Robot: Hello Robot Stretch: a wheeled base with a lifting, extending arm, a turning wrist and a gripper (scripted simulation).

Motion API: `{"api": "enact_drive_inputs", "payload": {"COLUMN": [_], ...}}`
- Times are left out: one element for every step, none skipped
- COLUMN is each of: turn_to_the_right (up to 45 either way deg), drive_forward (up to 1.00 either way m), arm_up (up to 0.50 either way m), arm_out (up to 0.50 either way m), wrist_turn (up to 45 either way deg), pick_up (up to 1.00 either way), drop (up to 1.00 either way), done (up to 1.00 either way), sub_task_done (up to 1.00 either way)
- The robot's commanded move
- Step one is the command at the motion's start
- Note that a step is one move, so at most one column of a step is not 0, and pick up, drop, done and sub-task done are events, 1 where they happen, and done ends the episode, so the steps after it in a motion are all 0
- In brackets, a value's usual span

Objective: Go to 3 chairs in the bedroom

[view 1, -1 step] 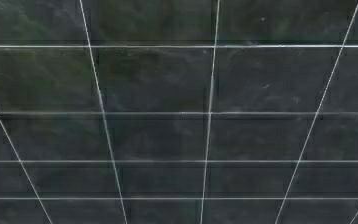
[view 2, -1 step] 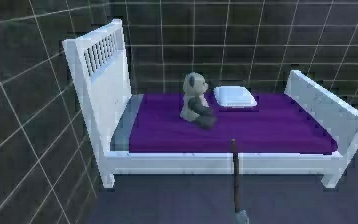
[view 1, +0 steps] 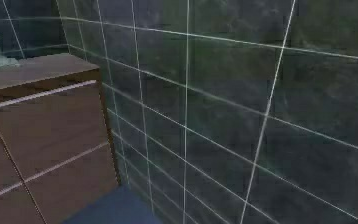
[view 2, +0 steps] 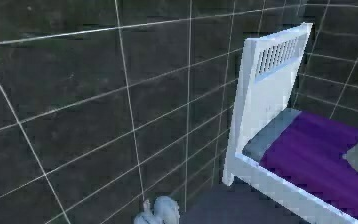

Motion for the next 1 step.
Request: {"api": "enact_drive_inputs", "payload": {"turn_to_the_right": [-45.0], "drive_forward": [0.0], "arm_up": [0.0], "arm_out": [0.0], "wrist_turn": [0.0], "pick_up": [0.0], "drop": [0.0], "done": [0.0], "sub_task_done": [0.0]}}
